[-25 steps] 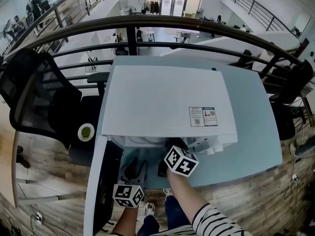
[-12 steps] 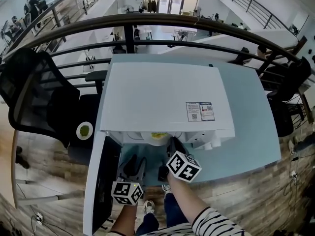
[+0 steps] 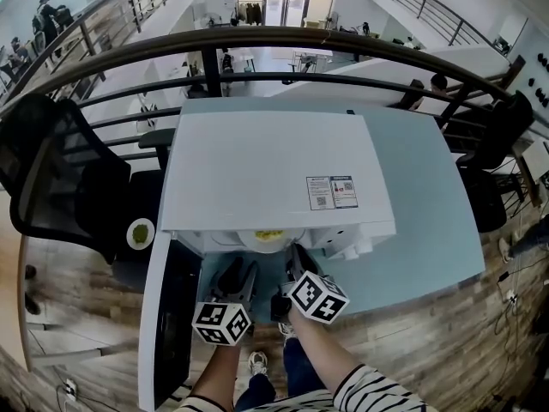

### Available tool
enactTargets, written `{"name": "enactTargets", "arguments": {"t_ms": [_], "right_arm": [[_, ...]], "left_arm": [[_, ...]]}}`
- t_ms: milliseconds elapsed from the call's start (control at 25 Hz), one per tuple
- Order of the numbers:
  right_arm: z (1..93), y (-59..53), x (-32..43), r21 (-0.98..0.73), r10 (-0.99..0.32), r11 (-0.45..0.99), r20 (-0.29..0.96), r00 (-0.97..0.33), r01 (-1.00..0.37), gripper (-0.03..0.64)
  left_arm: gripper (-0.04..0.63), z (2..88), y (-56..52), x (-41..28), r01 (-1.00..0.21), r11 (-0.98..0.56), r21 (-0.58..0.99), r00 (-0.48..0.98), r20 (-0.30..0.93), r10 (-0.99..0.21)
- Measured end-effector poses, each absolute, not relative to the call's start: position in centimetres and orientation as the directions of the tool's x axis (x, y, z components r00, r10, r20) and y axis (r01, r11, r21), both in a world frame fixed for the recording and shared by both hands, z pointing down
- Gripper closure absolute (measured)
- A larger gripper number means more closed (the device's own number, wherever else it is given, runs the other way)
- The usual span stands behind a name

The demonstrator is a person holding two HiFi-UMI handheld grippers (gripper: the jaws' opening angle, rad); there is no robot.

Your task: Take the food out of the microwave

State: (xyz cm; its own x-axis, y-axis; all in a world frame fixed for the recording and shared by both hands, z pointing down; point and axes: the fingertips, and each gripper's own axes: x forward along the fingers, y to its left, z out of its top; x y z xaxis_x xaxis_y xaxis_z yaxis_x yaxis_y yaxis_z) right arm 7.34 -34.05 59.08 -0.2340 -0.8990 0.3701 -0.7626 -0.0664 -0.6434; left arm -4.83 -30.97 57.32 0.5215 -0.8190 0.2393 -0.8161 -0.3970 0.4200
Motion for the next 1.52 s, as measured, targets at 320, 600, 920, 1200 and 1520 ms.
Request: {"name": "enactTargets", "arguments": {"t_ms": [320,600,920,1200,1520], "right_arm": [[59.4,-35.0,6.3,-0.709,-0.884,-0.009,0.336,-0.327,-0.705,0.483],[60.3,-35.8,5.9,-0.749,-0.866,-0.008,0.336,-0.370,-0.663,0.484],[60.1,-35.5,5.9,-0.785,-0.863,-0.002,0.314,-0.395,-0.620,0.544],[59.7,-34.4,6.8,-0.794,-0.859,-0.008,0.316,-0.402,-0.607,0.549],[61.3,-31.7,8.0,-0.794,-0.843,-0.053,0.361,-0.399,-0.606,0.548]], "left_arm": [[0.459,58.1,-33.2,-4.5,-0.799,-0.310,0.515,0.498,0.278,-0.821],[0.457,59.6,-33.6,-4.3,-0.744,-0.230,0.628,0.504,0.302,-0.809],[0.457,59.2,-34.5,-4.8,-0.692,-0.200,0.693,0.500,0.262,-0.825],[0.457,59.1,-34.8,-5.5,-0.688,-0.197,0.698,0.500,0.260,-0.826],[0.456,59.5,-34.7,-4.7,-0.649,-0.212,0.730,0.547,0.254,-0.798]]}}
